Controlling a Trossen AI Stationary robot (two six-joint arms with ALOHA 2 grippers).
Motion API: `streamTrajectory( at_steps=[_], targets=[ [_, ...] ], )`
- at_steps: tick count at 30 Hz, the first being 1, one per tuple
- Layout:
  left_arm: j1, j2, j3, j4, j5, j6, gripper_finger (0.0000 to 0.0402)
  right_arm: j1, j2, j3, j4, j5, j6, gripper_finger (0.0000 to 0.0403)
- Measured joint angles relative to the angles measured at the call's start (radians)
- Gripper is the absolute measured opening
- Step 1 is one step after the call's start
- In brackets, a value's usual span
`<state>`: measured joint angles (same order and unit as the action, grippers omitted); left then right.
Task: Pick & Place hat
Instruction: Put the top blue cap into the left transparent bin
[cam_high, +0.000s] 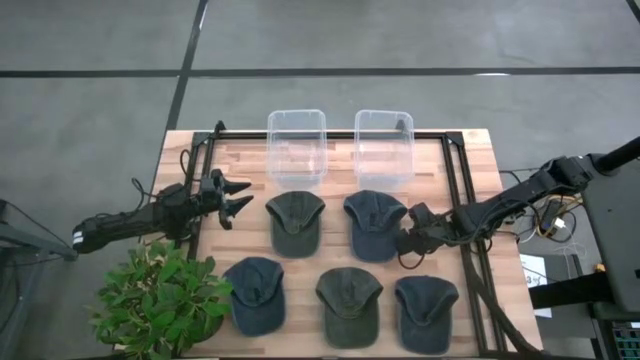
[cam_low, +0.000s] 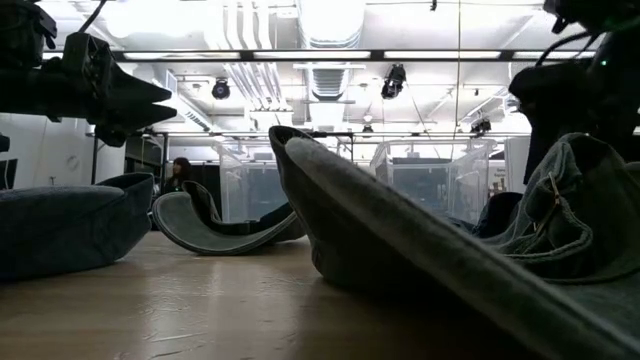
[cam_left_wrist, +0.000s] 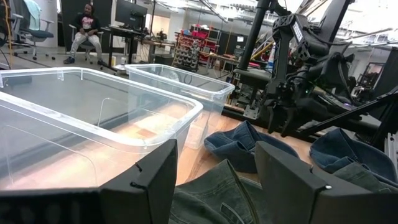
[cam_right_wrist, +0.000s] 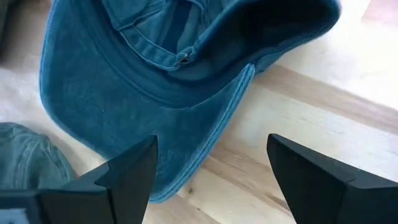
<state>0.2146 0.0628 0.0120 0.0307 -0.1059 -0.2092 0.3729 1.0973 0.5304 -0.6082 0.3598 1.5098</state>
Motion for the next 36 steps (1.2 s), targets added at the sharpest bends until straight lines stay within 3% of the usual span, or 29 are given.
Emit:
streamTrajectory(
  at_steps=[7,12,17,24,36],
  targets=[
    [0.0,0.0,-0.001,0.005,0.0,0.0,0.0208,0.0,0.0,-0.1,0.169,0.033,0.028,0.0272],
    [0.0,0.0,-0.001,0.005,0.0,0.0,0.0208,0.0,0.0,-0.134,0.199,0.036,0.051,0.0245],
    [0.0,0.0,-0.001,0.006,0.0,-0.001,0.0208,0.0,0.0,-0.158,0.22,0.051,0.061,0.0201],
    [0.0,0.0,-0.001,0.006,0.0,-0.008,0.0208,-0.001,0.0,-0.222,0.418,0.07,0.047,0.0144],
    [0.0,0.0,-0.001,0.007,0.0,-0.049,0.0208,0.0,0.0,-0.241,0.438,0.111,0.087,0.0018]
  ],
)
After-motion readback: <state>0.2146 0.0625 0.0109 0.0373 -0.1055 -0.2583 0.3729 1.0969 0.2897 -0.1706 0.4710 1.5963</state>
